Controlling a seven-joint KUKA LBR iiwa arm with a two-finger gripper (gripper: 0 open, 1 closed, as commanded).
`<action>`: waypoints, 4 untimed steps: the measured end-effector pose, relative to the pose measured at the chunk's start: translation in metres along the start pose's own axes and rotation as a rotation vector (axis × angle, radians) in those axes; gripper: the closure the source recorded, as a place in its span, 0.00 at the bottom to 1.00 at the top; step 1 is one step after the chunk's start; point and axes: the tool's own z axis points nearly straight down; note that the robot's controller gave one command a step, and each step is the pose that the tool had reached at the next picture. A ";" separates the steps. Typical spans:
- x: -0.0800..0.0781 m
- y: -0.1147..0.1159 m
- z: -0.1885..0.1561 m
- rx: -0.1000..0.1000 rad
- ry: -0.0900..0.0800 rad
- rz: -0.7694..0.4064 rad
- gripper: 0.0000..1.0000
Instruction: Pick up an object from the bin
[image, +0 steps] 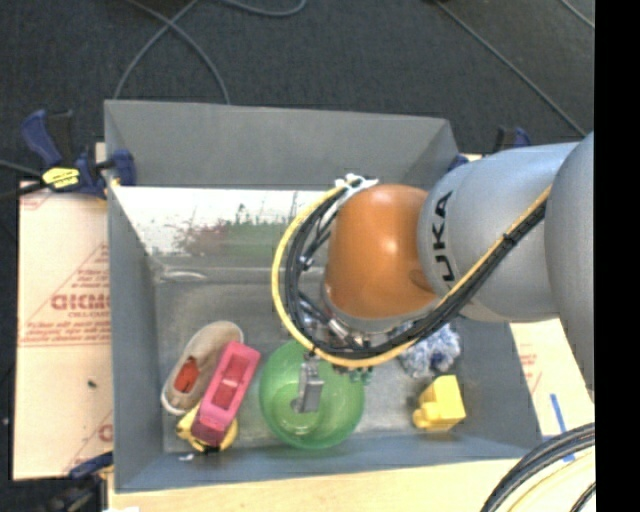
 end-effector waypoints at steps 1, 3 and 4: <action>0.000 0.000 0.000 0.000 0.000 0.000 0.00; -0.009 -0.013 0.097 -0.002 -0.015 -0.185 0.00; -0.019 -0.007 0.068 -0.002 -0.019 -0.165 1.00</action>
Offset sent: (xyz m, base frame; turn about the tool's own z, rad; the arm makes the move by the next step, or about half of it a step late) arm 0.0139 -0.0075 -0.0890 -0.1399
